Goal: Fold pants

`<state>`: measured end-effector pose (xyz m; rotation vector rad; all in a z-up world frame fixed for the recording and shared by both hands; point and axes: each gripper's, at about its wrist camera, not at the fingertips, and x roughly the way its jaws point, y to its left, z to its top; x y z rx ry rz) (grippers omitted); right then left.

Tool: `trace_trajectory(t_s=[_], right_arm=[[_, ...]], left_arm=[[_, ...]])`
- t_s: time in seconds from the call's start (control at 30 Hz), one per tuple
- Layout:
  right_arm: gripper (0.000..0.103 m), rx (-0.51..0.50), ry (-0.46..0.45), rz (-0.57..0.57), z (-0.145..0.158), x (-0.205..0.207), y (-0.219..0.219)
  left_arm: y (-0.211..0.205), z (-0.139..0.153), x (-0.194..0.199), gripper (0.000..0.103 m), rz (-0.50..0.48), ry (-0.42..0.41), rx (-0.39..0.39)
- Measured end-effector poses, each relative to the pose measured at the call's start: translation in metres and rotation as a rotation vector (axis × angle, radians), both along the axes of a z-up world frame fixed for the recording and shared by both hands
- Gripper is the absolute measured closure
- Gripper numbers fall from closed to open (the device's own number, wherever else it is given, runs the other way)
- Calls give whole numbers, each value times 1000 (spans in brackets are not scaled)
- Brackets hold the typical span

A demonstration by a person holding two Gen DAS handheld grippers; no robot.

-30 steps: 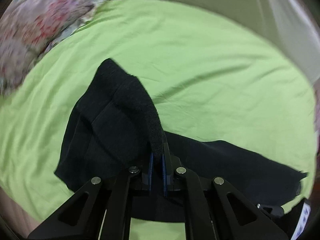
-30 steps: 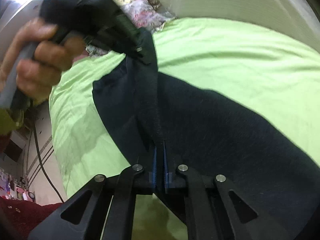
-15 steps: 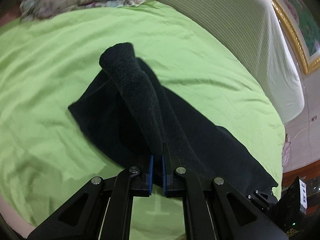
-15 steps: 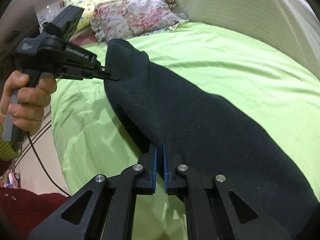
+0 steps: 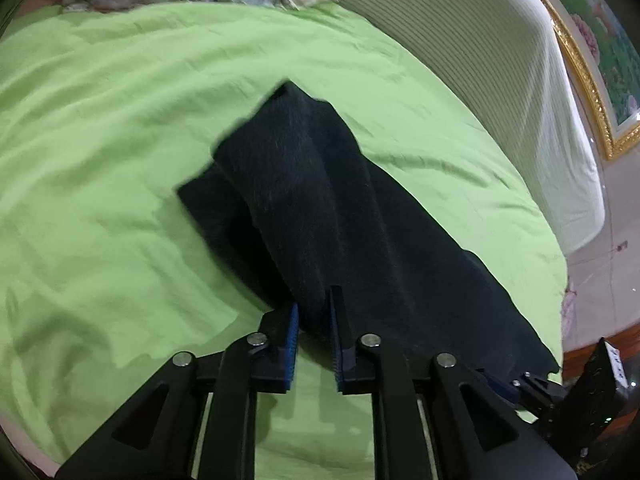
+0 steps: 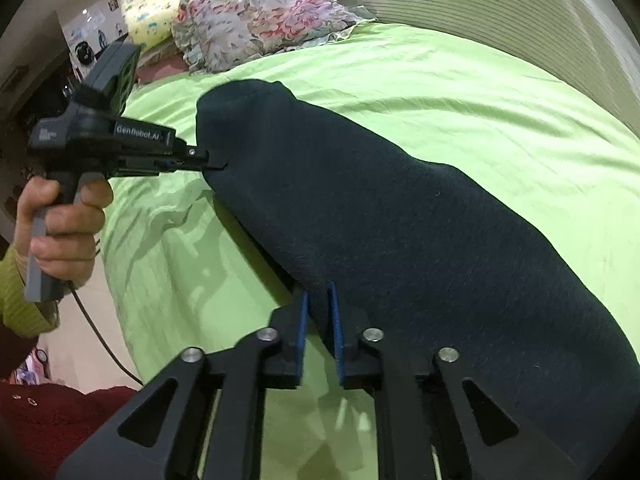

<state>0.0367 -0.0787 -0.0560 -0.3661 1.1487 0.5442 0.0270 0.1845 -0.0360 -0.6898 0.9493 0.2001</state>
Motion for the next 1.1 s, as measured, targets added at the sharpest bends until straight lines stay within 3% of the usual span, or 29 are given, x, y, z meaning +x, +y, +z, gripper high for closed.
trace_trajectory(t_s=[0.2, 0.37, 0.53, 0.7, 0.83, 0.97, 1.1], right_arm=[[66, 61, -6, -21, 8, -4, -4], [63, 94, -21, -45, 16, 2, -6], [61, 144, -24, -140, 25, 27, -23], [61, 163, -28, -247, 27, 66, -44], [61, 122, -26, -261, 21, 99, -43], [61, 77, 34, -258, 3, 133, -37], [61, 10, 157, -204, -33, 152, -28]], left_arm=[[11, 2, -13, 80, 50, 15, 39], [25, -4, -20, 68, 85, 24, 16], [37, -7, -16, 60, 105, 18, -34], [47, -12, -7, 56, 130, 12, -45], [54, -19, 2, 56, 131, 22, -60], [57, -22, 9, 58, 123, 1, -70], [59, -27, 15, 61, 122, -7, -69]])
